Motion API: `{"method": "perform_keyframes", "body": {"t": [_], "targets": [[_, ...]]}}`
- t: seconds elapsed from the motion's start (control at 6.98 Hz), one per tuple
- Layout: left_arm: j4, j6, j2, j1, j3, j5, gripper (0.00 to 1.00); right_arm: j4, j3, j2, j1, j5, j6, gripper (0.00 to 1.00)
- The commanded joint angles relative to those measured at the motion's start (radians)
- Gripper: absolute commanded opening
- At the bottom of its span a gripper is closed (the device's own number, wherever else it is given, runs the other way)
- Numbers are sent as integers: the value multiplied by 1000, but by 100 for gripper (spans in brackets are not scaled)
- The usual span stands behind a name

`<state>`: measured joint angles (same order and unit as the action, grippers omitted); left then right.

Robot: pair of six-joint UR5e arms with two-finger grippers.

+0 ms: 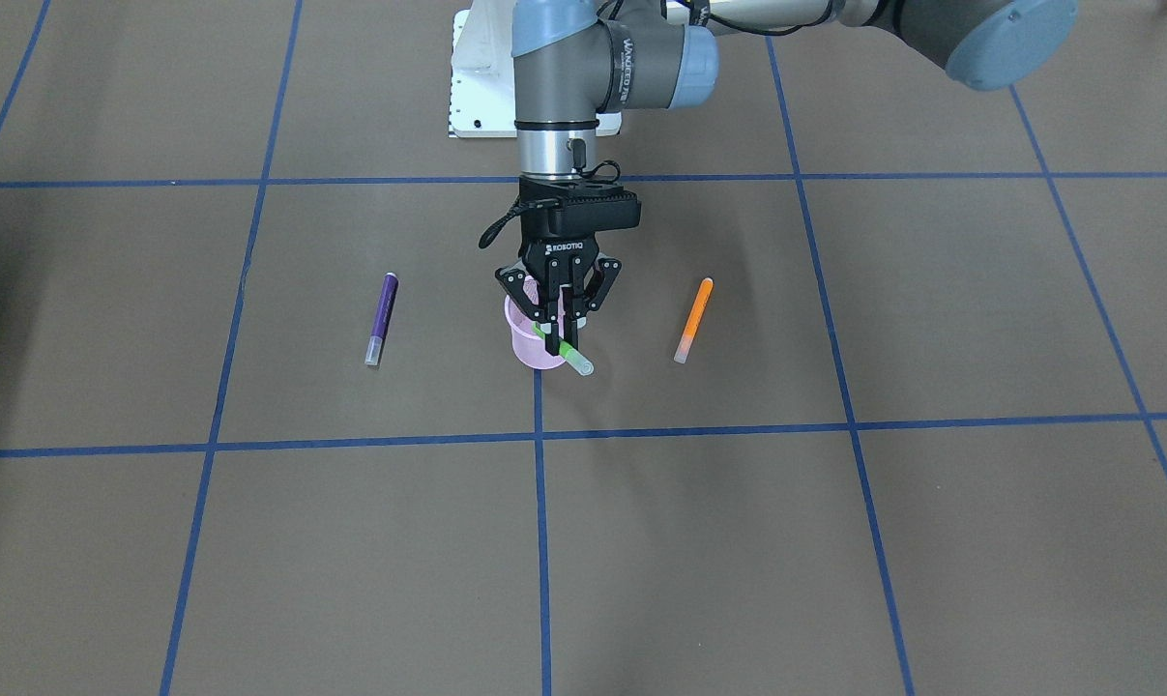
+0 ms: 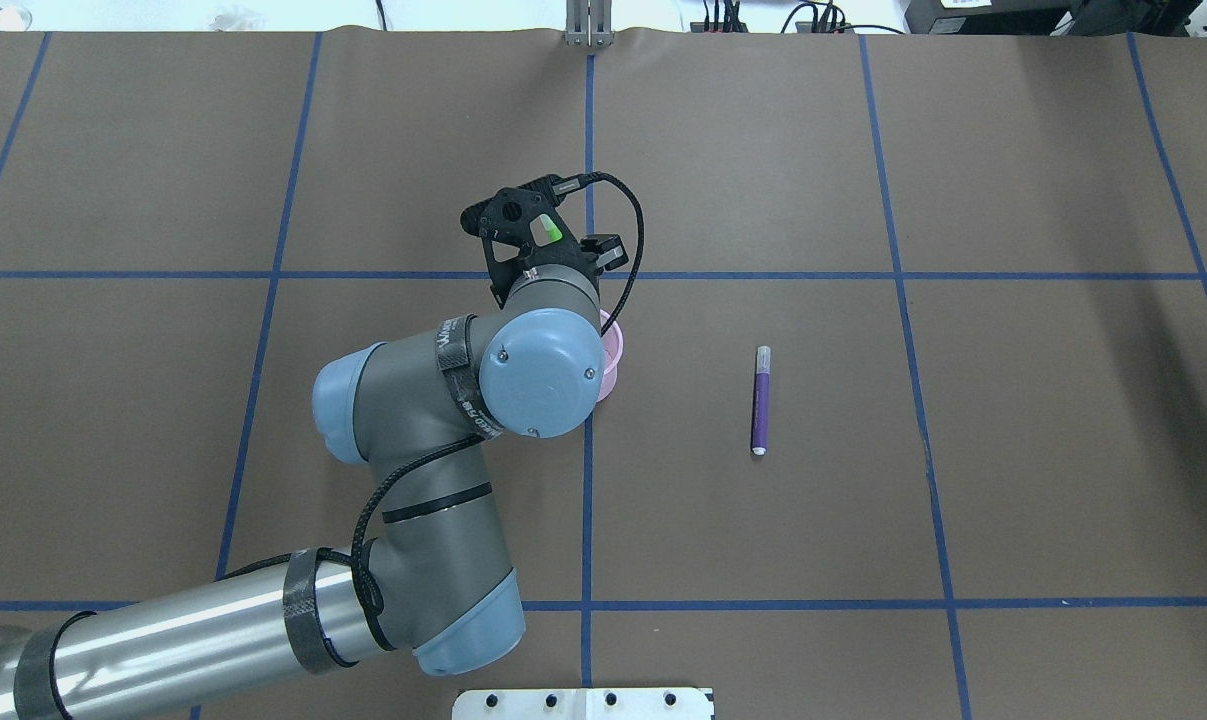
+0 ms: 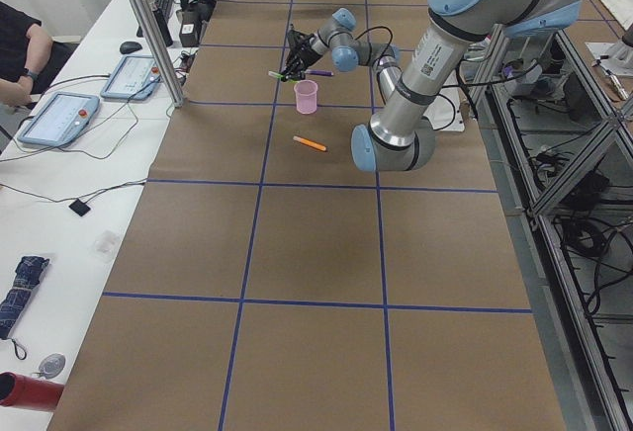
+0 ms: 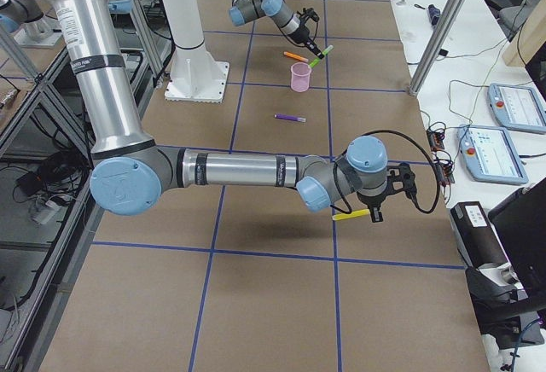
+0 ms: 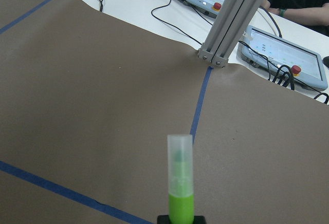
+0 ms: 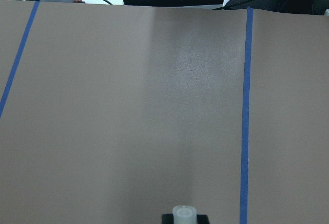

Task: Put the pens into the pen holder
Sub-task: 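Drop the green highlighter into the cup while the right gripper carries the yellow one inward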

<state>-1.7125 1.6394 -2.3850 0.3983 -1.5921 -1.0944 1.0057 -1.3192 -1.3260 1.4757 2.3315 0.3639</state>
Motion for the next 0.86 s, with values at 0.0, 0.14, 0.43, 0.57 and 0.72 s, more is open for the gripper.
{"method": "perform_keyframes", "body": {"t": [0.0, 0.14, 0.43, 0.57, 0.72], "targets": [[-1, -1, 6, -15, -6, 13, 0, -3, -2, 1, 0, 3, 1, 0], [-1, 0, 12, -30, -8, 43, 0, -4, -2, 1, 0, 5, 1, 0], [-1, 2, 30, -85, -6, 99, 0, -7, -2, 1, -2, 5, 1, 0], [-2, 2, 32, -105, -3, 123, 0, -9, -2, 1, -2, 5, 1, 0], [-2, 2, 38, -105, -5, 125, 0, -9, -3, 1, -2, 5, 1, 0]]}}
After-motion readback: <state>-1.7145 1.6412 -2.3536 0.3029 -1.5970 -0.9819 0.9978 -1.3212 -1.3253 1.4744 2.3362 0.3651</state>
